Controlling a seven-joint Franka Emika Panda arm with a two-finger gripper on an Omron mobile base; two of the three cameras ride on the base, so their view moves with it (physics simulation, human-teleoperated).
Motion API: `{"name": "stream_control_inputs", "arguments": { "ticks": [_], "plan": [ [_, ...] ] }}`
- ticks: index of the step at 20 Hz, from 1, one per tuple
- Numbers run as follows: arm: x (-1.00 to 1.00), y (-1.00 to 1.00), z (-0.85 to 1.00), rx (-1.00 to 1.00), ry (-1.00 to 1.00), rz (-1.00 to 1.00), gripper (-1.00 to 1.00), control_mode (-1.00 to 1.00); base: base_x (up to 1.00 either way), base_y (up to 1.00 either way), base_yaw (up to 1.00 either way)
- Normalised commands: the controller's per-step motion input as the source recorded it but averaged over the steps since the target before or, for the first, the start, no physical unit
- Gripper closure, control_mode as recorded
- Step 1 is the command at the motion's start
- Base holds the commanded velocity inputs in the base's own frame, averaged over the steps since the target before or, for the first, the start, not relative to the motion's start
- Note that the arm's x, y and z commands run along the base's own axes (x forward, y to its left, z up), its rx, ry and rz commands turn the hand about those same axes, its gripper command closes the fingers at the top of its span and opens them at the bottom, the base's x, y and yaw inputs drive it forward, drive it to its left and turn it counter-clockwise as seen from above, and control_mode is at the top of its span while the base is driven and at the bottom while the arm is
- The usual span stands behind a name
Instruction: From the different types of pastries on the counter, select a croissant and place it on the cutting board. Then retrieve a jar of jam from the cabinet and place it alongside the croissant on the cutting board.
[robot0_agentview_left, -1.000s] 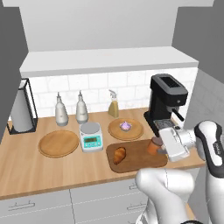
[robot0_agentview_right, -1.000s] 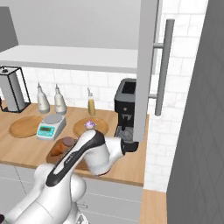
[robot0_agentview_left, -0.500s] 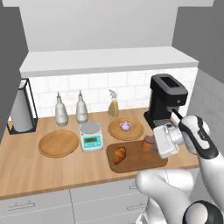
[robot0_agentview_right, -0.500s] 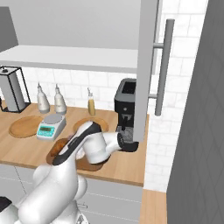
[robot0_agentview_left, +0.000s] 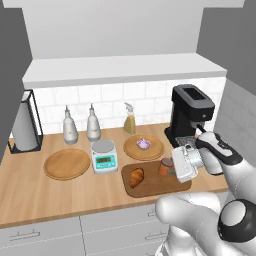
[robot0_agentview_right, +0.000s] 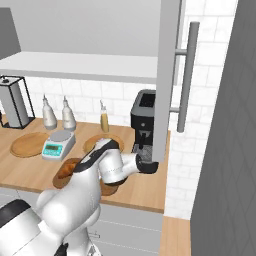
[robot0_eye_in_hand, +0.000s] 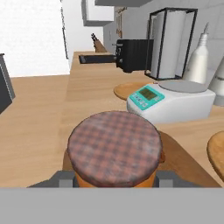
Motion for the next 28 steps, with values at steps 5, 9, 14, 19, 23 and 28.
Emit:
{"name": "stream_control_inputs", "arguments": {
  "ticks": [5, 9, 14, 19, 23, 28],
  "plan": [
    [0.20, 0.00, -0.17, -0.01, 0.00, 0.00, 1.00, -1.00, 0.00, 0.00, 0.00],
    [0.08, 0.00, -0.31, -0.01, 0.00, 0.00, 1.00, -1.00, 0.00, 0.00, 0.00],
    [0.07, 0.00, -0.29, -0.02, 0.00, 0.00, 1.00, -1.00, 0.00, 0.00, 0.00],
    [0.28, 0.00, -0.06, -0.03, 0.00, 0.00, 1.00, -1.00, 0.00, 0.00, 0.00],
    [0.34, 0.00, -0.12, -0.03, 0.00, 0.00, 1.00, -1.00, 0.00, 0.00, 0.00],
    [0.28, 0.00, -0.21, -0.02, 0.00, 0.00, 1.00, -1.00, 0.00, 0.00, 0.00]
  ]
}}
